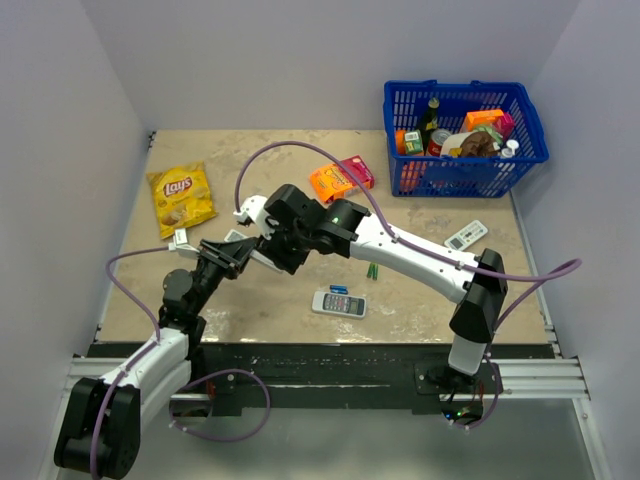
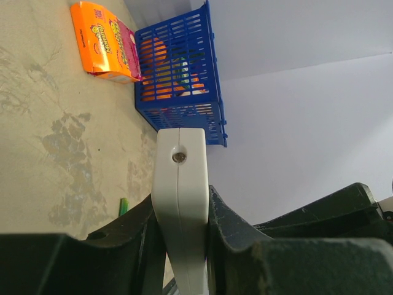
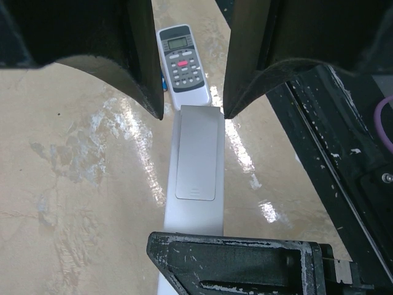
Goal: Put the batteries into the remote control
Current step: Load the battery cover into the remote control.
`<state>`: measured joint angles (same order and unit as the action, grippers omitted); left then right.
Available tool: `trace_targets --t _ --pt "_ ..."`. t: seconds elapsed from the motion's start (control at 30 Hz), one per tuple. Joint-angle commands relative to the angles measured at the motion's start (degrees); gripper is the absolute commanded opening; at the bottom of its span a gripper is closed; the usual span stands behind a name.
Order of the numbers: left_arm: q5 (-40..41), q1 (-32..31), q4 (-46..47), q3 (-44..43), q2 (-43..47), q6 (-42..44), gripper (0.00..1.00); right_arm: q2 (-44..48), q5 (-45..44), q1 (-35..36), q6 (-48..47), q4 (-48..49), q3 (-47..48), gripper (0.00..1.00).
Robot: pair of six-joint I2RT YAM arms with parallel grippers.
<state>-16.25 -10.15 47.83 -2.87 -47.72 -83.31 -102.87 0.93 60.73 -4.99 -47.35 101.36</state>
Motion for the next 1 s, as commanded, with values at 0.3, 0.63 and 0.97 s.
trace_targets --t 0.3,0.63,0.97 --pt "-0.01 0.31 2.44 -1.61 0.35 0.95 0.0 -1.72 0.83 0.27 -0.98 -1.16 2.09 0.46" --pt "0.08 0.22 2.44 -1.43 0.44 0.78 0.0 -1.46 0.74 0.18 -0.9 -1.34 1.91 0.34" --pt "0.43 0.31 2.0 -1.34 0.7 1.22 0.0 -0.84 0.3 0.27 -0.98 -1.95 1.91 0.18"
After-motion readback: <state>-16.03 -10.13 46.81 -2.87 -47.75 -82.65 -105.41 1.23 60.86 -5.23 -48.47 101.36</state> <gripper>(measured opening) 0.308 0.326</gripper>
